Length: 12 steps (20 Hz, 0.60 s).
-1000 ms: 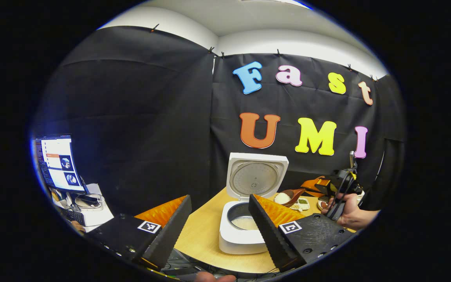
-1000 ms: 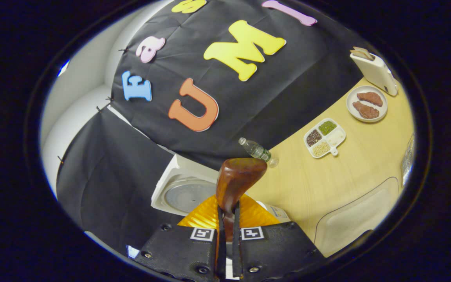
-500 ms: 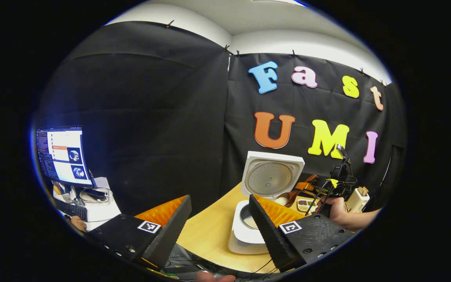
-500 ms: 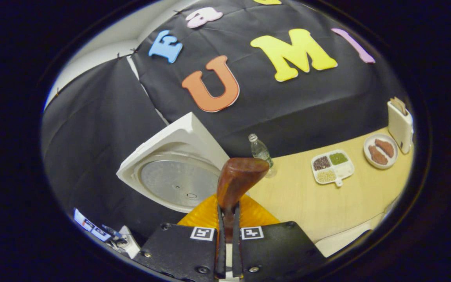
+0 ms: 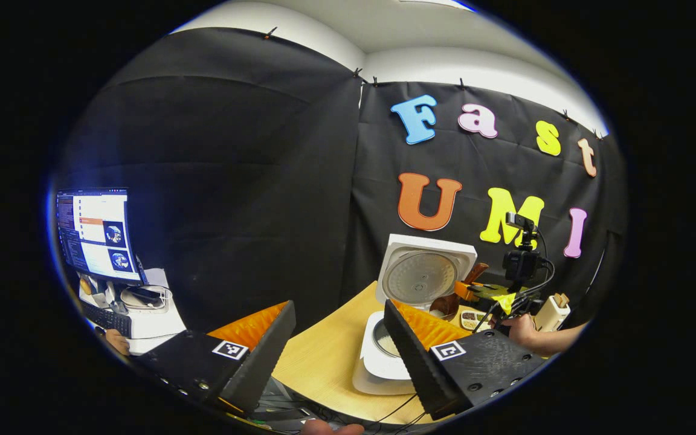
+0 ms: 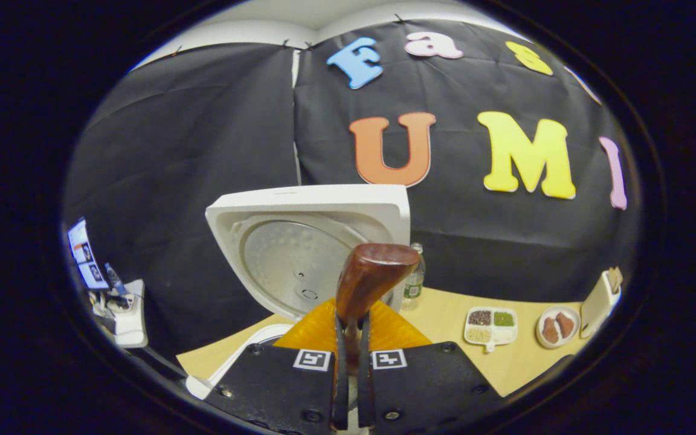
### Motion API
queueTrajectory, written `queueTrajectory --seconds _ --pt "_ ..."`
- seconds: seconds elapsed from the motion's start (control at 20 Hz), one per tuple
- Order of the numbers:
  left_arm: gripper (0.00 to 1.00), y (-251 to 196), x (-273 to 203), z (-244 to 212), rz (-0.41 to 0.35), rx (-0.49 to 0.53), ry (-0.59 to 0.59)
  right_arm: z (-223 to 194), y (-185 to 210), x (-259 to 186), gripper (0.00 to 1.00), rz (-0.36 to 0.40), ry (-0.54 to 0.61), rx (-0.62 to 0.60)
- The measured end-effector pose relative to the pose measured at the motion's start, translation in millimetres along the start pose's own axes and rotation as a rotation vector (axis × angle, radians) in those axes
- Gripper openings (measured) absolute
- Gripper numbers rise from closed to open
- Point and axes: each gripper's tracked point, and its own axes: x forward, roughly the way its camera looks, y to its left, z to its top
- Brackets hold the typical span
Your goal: Close the left gripper, press the button to open the rice cooker; take a wooden spoon from the chopstick holder with the right hand, scoop a spoonful of rice and pour it into the rice cooker, then put the wooden spoon back into the chopstick holder.
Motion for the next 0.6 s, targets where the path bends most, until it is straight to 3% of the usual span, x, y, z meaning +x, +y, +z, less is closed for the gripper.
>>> queueTrajectory --seconds 0.35,0.6 --pt "0.94 -13.5 5.5 3.7 -0.037 -0.005 -0.017 21.1 30.7 -27.8 0.11 0.077 -0.096 -0.287" --pt "0.94 -21.4 4.4 6.9 -0.068 -0.01 -0.035 23.1 45.1 -40.9 0.12 0.108 -0.122 -0.347"
